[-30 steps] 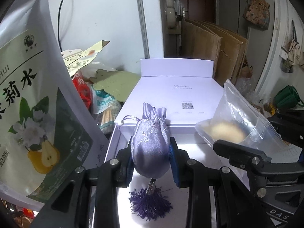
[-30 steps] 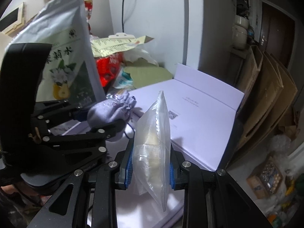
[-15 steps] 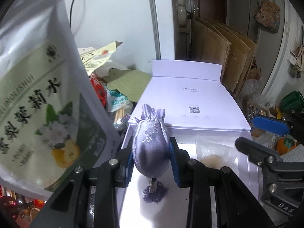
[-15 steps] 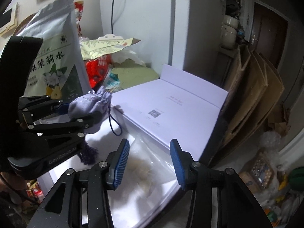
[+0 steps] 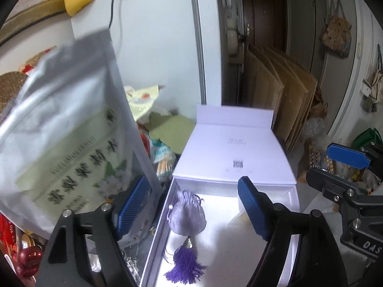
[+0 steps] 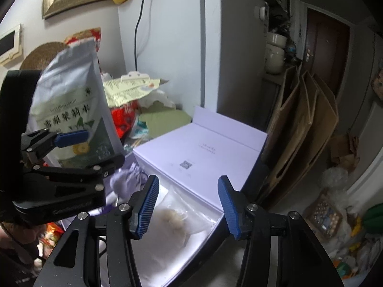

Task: Organize soft objects
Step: 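Open the left gripper to drop the purple pouch into the white box, then withdraw both grippers up and away from the white box, then lower the right gripper onto the green triangular snack packet and close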

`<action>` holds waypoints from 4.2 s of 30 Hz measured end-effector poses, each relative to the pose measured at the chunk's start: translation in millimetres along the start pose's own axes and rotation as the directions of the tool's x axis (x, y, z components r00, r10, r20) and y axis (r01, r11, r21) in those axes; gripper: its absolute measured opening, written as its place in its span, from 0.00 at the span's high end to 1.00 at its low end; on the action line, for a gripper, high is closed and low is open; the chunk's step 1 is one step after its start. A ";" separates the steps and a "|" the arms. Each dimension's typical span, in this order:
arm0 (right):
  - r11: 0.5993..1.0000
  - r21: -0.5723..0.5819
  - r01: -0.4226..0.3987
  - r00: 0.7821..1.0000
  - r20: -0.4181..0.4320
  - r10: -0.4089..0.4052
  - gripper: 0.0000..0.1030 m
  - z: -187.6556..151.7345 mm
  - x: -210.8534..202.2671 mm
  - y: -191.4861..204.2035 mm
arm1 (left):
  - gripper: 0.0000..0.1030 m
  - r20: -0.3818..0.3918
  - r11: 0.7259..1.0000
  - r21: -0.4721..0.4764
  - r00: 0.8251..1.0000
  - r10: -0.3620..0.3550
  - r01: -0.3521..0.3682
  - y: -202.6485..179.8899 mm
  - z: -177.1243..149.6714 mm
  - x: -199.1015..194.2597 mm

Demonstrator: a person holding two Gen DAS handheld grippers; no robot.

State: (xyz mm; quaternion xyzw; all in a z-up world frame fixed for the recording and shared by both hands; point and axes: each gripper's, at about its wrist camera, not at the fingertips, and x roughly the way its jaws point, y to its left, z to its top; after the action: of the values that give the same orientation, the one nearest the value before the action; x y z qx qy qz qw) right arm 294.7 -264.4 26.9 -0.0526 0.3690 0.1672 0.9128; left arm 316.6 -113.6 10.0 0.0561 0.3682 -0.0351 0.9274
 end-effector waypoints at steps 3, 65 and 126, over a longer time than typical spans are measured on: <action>1.000 0.001 0.004 1.000 0.025 -0.004 0.49 6.7 -12.5 -0.3 | 0.24 0.024 1.000 -0.010 0.999 -0.024 0.024 4.1 4.8 -16.7; 0.992 -0.078 -0.099 0.979 0.169 0.111 0.11 -133.8 -212.2 132.2 | 0.22 0.160 0.998 -0.064 0.987 0.034 -0.024 23.8 -187.5 -262.0; 0.932 -0.150 -0.329 0.925 -0.251 0.285 0.58 -256.4 -46.0 225.0 | 0.22 -0.143 0.958 -0.283 0.990 0.011 -0.051 94.5 -307.0 -181.1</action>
State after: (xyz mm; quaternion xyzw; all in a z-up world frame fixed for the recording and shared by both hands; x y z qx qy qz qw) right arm 18.2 -121.7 -120.3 -0.0993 0.4560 0.3360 0.8181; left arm -13.3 24.3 -80.0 -0.0705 0.4326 0.0371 0.8980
